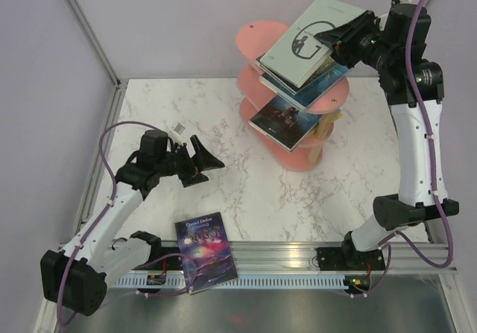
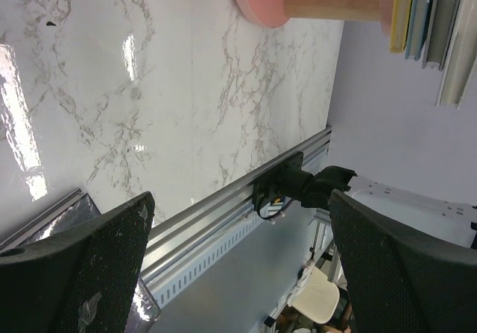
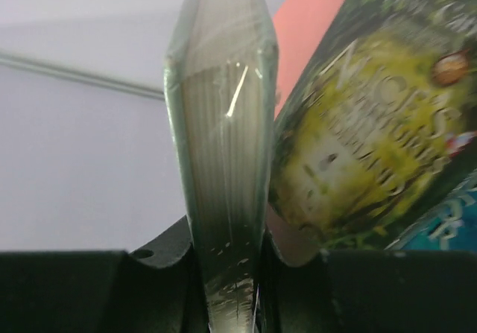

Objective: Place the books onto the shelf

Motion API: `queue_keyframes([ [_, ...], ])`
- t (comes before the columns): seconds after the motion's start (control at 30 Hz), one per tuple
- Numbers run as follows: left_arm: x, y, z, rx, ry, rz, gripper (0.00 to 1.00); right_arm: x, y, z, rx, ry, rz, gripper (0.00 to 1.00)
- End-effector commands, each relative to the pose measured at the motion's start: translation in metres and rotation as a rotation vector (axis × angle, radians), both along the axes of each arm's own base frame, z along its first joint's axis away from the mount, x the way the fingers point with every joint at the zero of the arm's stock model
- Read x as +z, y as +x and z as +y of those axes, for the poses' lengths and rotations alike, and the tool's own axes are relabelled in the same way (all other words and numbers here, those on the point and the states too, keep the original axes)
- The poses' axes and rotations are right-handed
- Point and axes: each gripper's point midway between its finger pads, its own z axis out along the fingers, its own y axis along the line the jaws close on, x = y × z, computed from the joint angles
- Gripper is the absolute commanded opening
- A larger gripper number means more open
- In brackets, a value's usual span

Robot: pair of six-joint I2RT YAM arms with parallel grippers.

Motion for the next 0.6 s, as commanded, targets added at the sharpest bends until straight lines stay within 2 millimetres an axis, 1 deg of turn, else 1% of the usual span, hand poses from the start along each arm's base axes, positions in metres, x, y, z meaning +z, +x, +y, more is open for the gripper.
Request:
queue_keyframes([
  [0.0, 0.022, -0.001, 0.001, 0.000, -0.017, -0.060, 1.00, 0.074, -0.025, -0.005, 0.085, 0.139, -0.193, 0.00],
  [0.03, 0.024, -0.002, 0.002, 0.000, -0.020, -0.063, 1.00, 0.071, -0.019, -0.014, 0.064, 0.143, -0.185, 0.00],
  [0.13, 0.025, -0.006, 0.004, 0.005, -0.014, -0.071, 1.00, 0.054, -0.007, -0.023, 0.060, 0.162, -0.130, 0.00],
  [0.17, 0.026, -0.008, 0.006, 0.008, -0.007, -0.077, 1.00, 0.050, -0.007, -0.022, 0.070, 0.165, -0.115, 0.00],
  [0.2, 0.025, -0.009, 0.007, 0.011, -0.005, -0.076, 1.00, 0.039, -0.002, -0.023, 0.066, 0.169, -0.086, 0.00],
  [0.27, 0.022, -0.011, 0.008, 0.014, 0.000, -0.070, 1.00, 0.033, -0.003, -0.024, 0.055, 0.170, -0.069, 0.00],
  [0.3, 0.021, -0.012, 0.008, 0.013, 0.000, -0.071, 1.00, 0.023, 0.001, -0.024, 0.048, 0.171, -0.048, 0.00],
  [0.37, 0.019, -0.013, 0.009, 0.016, -0.001, -0.066, 1.00, 0.017, 0.001, -0.025, 0.043, 0.170, -0.037, 0.00],
  [0.4, 0.020, -0.014, 0.009, 0.016, -0.003, -0.072, 1.00, 0.008, 0.005, -0.026, 0.039, 0.172, -0.010, 0.00],
  [0.47, 0.021, -0.015, 0.009, 0.016, 0.000, -0.074, 1.00, -0.001, 0.008, -0.029, 0.020, 0.171, 0.012, 0.00],
  [0.5, 0.021, -0.015, 0.010, 0.016, 0.000, -0.074, 1.00, -0.011, 0.011, -0.031, 0.005, 0.171, 0.037, 0.00],
  [0.57, 0.022, -0.015, 0.010, 0.017, 0.002, -0.080, 1.00, -0.016, 0.013, -0.036, -0.020, 0.168, 0.045, 0.00],
])
